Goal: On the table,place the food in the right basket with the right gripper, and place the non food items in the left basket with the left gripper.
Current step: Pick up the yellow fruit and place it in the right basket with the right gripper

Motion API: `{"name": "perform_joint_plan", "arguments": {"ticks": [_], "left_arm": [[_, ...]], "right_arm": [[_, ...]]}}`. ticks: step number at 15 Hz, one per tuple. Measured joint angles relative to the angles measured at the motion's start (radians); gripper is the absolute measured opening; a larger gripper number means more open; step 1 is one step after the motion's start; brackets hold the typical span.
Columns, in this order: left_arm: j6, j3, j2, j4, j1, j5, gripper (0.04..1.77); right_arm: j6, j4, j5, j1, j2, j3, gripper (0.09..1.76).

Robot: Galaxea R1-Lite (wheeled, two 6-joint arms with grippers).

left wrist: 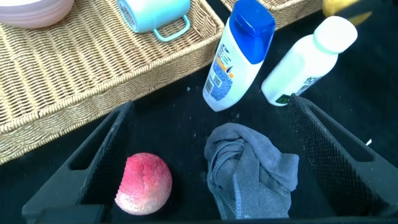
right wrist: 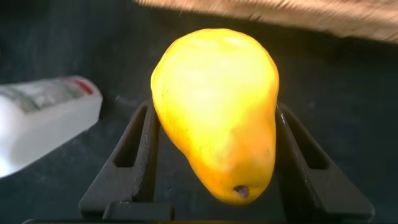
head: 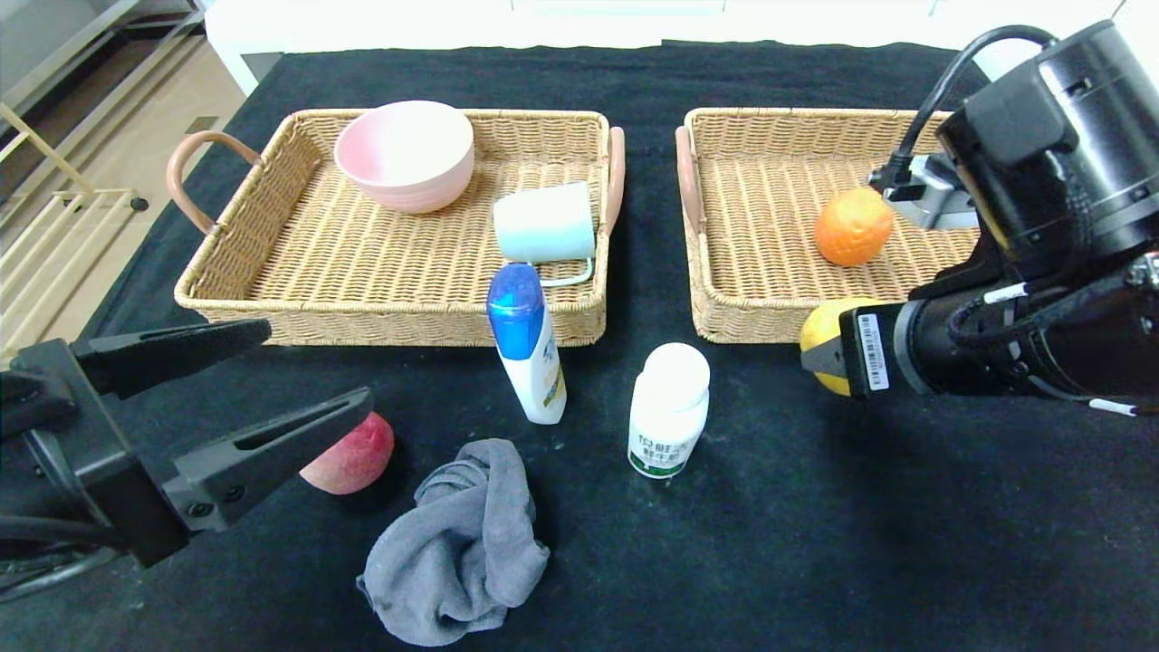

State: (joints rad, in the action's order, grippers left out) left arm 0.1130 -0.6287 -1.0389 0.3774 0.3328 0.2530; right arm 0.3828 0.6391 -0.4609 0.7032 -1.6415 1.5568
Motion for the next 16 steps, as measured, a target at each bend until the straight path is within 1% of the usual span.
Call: {"name": "perform_joint_plan", "arguments": {"ticks": [4, 6, 8, 12, 16], "left_arm": [[0.0, 0.0, 0.0, 0.0, 0.0, 0.0, 1.76], [0.0, 0.0, 0.001, 0.0, 0.0, 0.0, 1.76], [0.0, -0.001, 0.002, 0.001, 0.0, 0.0, 1.76], [0.0, -0.003, 0.006, 0.001, -0.001, 0.0, 1.76], [0.0, -0.003, 0.009, 0.001, -0.001, 0.0, 1.76]], "right_arm": [[-0.039, -0.013, 0.001, -0.068, -0.002, 0.084, 1.11], [-0.057, -0.047, 0.004, -0.104, -0.018, 0.129, 1.11], [-0.087, -0.135, 0.007, -0.13, -0.04, 0.153, 1.11], [-0.125, -0.314, 0.008, -0.158, -0.094, 0.161, 1.11], [-0.176, -0.422, 0.007, -0.174, -0.14, 0.161, 1.11]]}}
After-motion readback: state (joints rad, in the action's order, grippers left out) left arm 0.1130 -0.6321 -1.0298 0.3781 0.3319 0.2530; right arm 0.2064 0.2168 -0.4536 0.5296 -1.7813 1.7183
